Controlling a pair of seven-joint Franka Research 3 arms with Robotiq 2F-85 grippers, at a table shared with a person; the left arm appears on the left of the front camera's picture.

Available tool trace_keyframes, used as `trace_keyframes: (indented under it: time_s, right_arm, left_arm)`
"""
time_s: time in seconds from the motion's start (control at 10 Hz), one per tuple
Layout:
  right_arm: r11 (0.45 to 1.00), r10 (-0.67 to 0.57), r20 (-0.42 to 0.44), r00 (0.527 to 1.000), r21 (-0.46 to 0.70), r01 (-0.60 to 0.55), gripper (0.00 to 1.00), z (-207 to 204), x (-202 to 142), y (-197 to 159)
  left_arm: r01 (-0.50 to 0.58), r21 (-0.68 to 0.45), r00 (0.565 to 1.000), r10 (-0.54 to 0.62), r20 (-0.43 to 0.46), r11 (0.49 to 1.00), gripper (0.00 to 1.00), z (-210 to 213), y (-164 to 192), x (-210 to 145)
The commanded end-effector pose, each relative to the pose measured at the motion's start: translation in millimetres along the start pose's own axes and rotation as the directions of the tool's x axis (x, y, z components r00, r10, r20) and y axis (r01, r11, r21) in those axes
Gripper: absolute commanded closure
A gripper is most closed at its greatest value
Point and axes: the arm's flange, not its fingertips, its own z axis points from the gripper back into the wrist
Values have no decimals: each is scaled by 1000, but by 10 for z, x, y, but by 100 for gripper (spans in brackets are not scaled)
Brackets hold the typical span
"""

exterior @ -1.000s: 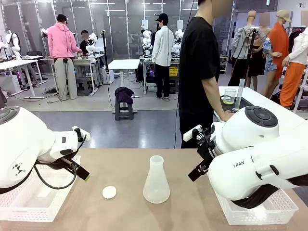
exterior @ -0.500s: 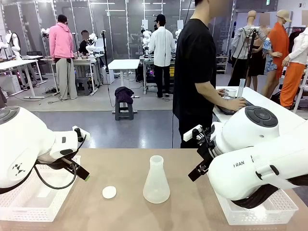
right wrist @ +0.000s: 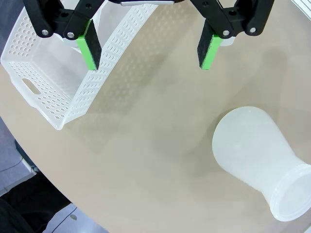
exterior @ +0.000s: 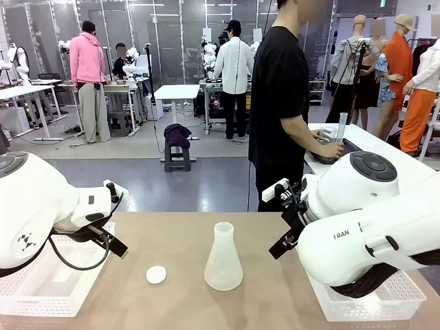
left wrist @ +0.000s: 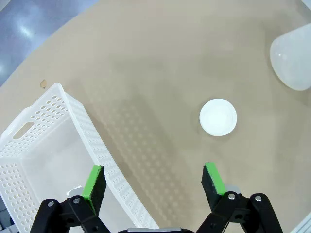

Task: Prepare the solutions needed for the experiment.
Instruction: Pick up the Plastic Funnel and insert it into the Big flask.

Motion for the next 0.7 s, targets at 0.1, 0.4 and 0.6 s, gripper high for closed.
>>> trace_keyframes:
  time_s: [0.1, 0.4, 0.6]
  right_arm:
    - [1000, -2, 0, 1000, 0, 2, 0, 0, 0, -1]
    - [1000, -2, 0, 1000, 0, 2, 0, 0, 0, -1]
    - [1000, -2, 0, 1000, 0, 2, 0, 0, 0, -1]
  left_arm:
    - [0, 0, 1000, 0, 0, 1000, 0, 0, 1, 0]
    - [0, 0, 1000, 0, 0, 1000, 0, 0, 1, 0]
    - [0, 0, 1000, 0, 0, 1000, 0, 0, 1, 0]
